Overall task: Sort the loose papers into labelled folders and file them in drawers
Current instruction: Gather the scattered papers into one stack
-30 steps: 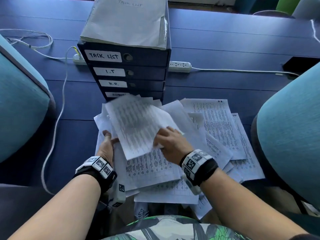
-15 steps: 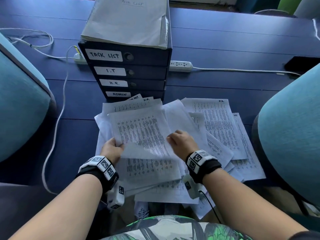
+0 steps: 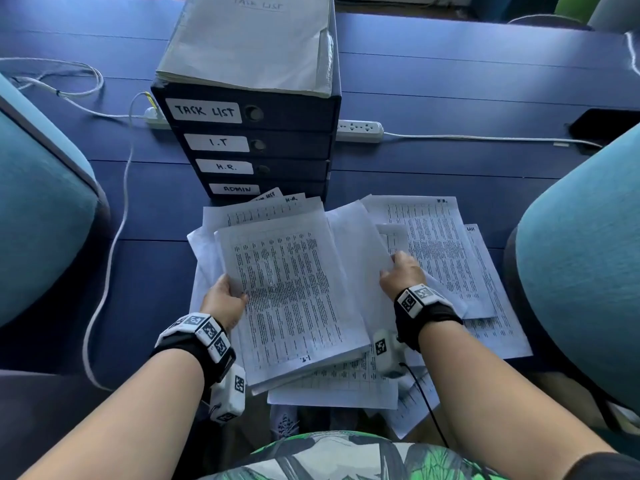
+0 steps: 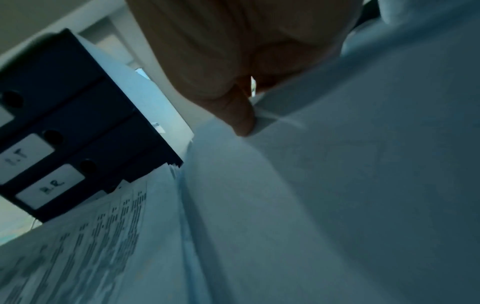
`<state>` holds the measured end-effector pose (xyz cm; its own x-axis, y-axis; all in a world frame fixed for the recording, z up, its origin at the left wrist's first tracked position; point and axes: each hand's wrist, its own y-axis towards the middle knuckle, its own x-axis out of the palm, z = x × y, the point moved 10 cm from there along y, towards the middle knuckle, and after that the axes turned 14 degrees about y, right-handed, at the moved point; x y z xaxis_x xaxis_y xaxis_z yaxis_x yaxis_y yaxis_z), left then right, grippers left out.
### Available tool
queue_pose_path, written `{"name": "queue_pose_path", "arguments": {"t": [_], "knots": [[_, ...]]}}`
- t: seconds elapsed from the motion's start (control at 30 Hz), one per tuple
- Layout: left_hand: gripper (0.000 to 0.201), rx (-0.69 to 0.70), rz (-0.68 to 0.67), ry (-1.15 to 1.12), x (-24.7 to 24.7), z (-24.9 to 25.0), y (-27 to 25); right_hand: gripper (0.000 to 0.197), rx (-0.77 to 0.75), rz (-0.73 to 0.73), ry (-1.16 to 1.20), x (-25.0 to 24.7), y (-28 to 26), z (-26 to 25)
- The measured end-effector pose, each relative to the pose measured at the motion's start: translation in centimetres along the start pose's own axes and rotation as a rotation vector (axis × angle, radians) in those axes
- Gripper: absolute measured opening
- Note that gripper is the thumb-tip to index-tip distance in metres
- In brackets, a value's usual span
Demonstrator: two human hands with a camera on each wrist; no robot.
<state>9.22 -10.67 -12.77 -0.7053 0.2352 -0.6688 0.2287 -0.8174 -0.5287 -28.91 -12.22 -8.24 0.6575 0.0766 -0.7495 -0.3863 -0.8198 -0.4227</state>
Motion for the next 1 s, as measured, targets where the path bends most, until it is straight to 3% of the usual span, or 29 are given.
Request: {"name": "queue_pose_path", "arguments": {"t": [0.1,0.23,0.37,0.43,0.57,0.63,0.7,0.77,0.87,0.93,1.0], "knots": [[0.015,-0.002,0.021,0.085,-0.4,0.2,-0.2,0.007,-0.075,0.108,0.074,-2.6,-0.5,-1.4],[0.018,-0.021,-0.004,0.051,-0.3,0.0,-0.3,0.011,-0.166,0.360,0.057,-6.8,-2.0,-3.4],[0.018,-0.022,0.005,0.041,-0.4,0.2,-0.6,0.024,-0.374,0.598,0.065,-9.6,-4.0,-5.8],[0.021,-0.033,-0.003,0.009,-0.5,0.5,-1.0,0.021,-0.451,0.672,0.086,-10.3,-5.1,-6.7],[0.073,-0.040,-0.008,-0.194,-0.6,0.9,-1.6,0.012,-0.593,0.801,0.187,-12.1,-7.7,-8.9],[0.084,-0.019,-0.003,-0.268,-0.8,1.4,-2.3,0.011,-0.726,0.833,0.187,-12.4,-9.6,-11.0],[0.076,0.011,0.002,-0.256,-0.9,1.6,-2.5,0.012,-0.887,0.784,0.090,-11.0,-11.9,-14.1],[0.053,0.025,-0.004,-0.200,-0.8,1.3,-2.2,0.020,-1.044,0.620,-0.084,-7.1,-14.4,-17.1],[0.008,0.028,-0.066,-0.352,0.0,0.4,-1.6,0.020,-1.077,0.120,-0.203,1.4,-16.8,-18.4],[0.052,-0.016,-0.152,-0.572,0.7,0.8,-2.1,0.019,-0.942,-0.147,-0.197,6.0,-16.6,-17.3],[0.076,-0.055,-0.192,-0.745,1.0,1.5,-3.0,0.022,-0.811,-0.335,-0.133,9.1,-15.9,-16.0]]}}
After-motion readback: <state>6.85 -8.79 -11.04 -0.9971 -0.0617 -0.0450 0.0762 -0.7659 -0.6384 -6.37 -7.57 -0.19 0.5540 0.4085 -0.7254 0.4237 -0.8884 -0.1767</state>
